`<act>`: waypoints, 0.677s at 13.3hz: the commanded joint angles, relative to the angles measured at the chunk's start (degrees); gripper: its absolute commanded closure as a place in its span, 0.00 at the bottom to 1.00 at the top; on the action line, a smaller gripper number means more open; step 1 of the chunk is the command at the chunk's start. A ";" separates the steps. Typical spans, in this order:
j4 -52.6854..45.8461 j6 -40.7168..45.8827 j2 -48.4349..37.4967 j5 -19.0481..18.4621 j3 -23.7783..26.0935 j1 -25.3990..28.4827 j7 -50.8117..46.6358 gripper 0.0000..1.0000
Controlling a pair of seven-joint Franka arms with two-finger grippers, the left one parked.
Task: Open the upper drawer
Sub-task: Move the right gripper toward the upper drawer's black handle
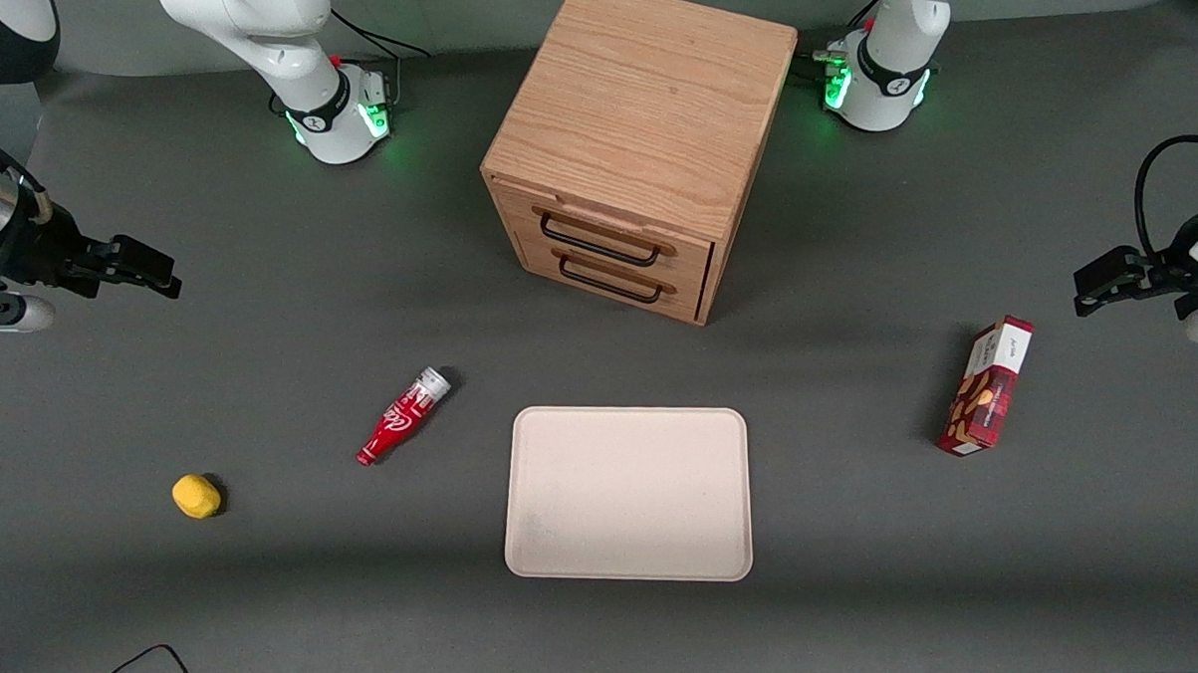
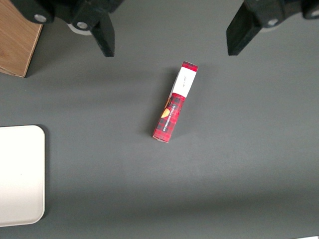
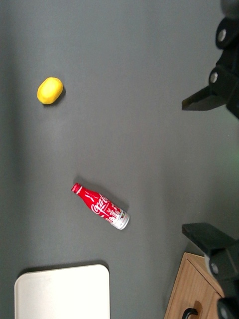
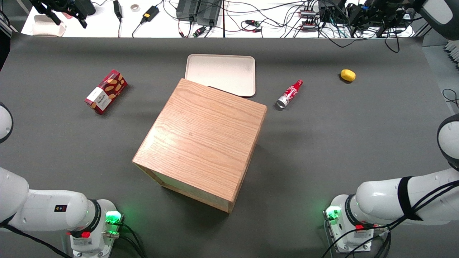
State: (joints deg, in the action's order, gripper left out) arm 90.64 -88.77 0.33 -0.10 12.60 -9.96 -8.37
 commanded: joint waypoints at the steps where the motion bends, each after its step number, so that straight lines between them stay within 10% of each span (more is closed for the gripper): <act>1: -0.91 1.23 0.19 0.28 -0.73 0.73 -0.69 0.00; 4: -1.52 1.14 1.07 0.37 -0.03 0.47 0.10 0.00; 9: -7.58 2.19 8.26 0.37 21.11 -2.61 1.51 0.00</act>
State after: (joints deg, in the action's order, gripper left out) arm 87.20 -88.60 4.31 0.21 27.03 -11.55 -7.49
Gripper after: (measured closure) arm 0.000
